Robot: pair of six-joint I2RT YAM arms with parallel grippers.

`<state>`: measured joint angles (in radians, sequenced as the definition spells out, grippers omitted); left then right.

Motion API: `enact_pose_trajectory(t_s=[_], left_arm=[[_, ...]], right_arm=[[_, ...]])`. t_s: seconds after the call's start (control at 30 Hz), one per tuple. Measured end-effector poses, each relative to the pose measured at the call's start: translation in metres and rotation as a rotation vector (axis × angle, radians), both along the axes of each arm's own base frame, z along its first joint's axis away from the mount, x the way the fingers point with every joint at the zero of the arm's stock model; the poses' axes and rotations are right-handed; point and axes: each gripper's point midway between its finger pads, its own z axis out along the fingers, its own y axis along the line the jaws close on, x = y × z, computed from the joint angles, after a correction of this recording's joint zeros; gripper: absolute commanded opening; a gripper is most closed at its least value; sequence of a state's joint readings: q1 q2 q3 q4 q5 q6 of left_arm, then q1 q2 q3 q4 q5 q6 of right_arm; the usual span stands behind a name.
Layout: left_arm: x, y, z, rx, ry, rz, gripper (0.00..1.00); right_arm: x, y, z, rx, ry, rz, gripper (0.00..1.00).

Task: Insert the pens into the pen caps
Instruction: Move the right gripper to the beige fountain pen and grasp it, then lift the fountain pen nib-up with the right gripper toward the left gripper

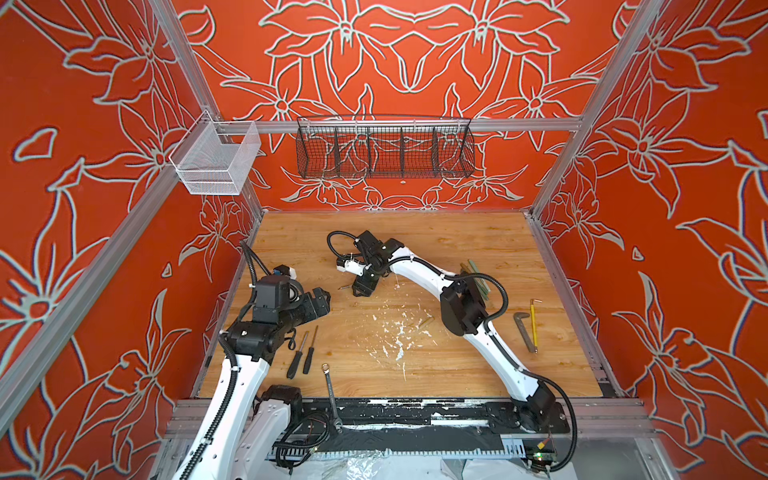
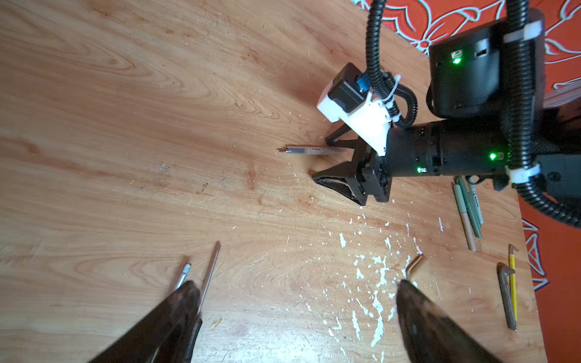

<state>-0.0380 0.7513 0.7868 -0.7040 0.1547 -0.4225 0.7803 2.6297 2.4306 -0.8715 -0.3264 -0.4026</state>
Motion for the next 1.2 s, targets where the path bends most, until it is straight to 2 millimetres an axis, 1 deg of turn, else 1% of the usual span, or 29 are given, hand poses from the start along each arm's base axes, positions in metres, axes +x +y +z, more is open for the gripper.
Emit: enact_pose_trajectory(t_s=[0.17,0.27,0.33,0.57,0.67,0.73,0.87,1.03,1.2], left_arm=[[0.0,0.001,0.001,0.001,-0.007,0.006,0.97],[-0.001,0.002,0.003,0.003,-0.015,0.009,0.97],[-0.002,0.003,0.005,0.004,-0.025,0.011,0.97],[-0.004,0.004,0.009,0.008,-0.042,0.017,0.97],[-0.004,0.004,0.009,0.008,-0.043,0.017,0.97],[-0.004,0.004,0.01,0.008,-0.044,0.016,0.97],[-0.004,0.003,0.01,0.004,-0.046,0.015,0.97],[-0.001,-0.002,0.005,-0.032,-0.048,0.001,0.97],[0.001,-0.011,0.0,-0.078,-0.052,-0.028,0.97]], right_arm=[[-0.003,0.002,-0.001,-0.015,-0.008,0.015,0.46],[-0.004,0.005,-0.002,-0.016,-0.009,0.017,0.37],[-0.005,0.008,-0.002,-0.02,-0.015,0.021,0.32],[-0.015,0.015,-0.003,-0.033,-0.014,0.039,0.24],[-0.018,0.019,-0.003,-0.035,-0.008,0.043,0.18],[-0.02,0.019,-0.004,-0.039,0.0,0.042,0.14],[-0.025,0.019,-0.004,-0.042,0.026,0.026,0.09],[-0.026,0.02,-0.002,-0.006,0.089,-0.055,0.07],[-0.027,0.009,0.0,0.059,0.213,-0.183,0.04]])
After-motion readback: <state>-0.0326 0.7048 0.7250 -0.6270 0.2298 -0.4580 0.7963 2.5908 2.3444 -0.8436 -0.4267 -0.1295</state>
